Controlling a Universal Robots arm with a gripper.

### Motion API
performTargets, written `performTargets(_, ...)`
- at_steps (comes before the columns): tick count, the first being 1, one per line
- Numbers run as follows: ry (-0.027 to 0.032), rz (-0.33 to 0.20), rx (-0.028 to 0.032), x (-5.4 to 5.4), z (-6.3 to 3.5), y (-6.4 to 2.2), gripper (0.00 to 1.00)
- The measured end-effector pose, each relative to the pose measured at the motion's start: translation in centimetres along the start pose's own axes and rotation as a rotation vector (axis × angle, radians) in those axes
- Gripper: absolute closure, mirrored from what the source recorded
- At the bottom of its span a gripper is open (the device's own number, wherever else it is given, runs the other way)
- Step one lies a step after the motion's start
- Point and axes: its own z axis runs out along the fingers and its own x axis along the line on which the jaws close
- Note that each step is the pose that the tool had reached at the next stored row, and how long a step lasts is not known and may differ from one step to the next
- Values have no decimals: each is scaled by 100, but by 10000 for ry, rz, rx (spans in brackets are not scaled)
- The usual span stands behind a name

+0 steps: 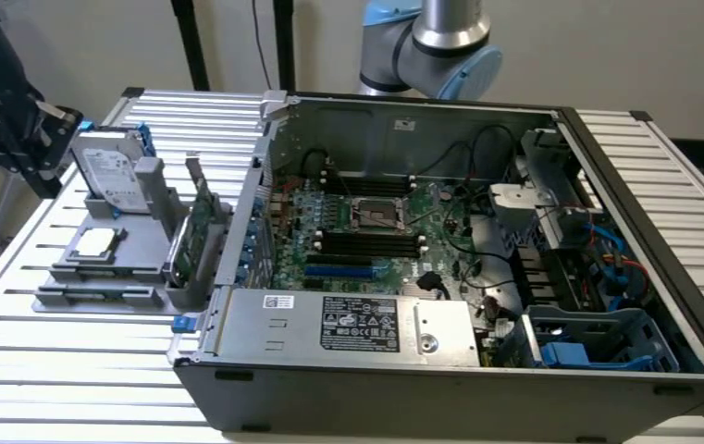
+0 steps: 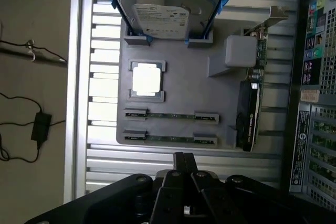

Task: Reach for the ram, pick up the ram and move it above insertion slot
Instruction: 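Pick up the ram and move it above insertion slot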

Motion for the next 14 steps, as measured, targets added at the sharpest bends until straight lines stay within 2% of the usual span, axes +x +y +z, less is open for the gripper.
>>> performTargets(14, 98, -2543, -1, 0, -1, 0, 89)
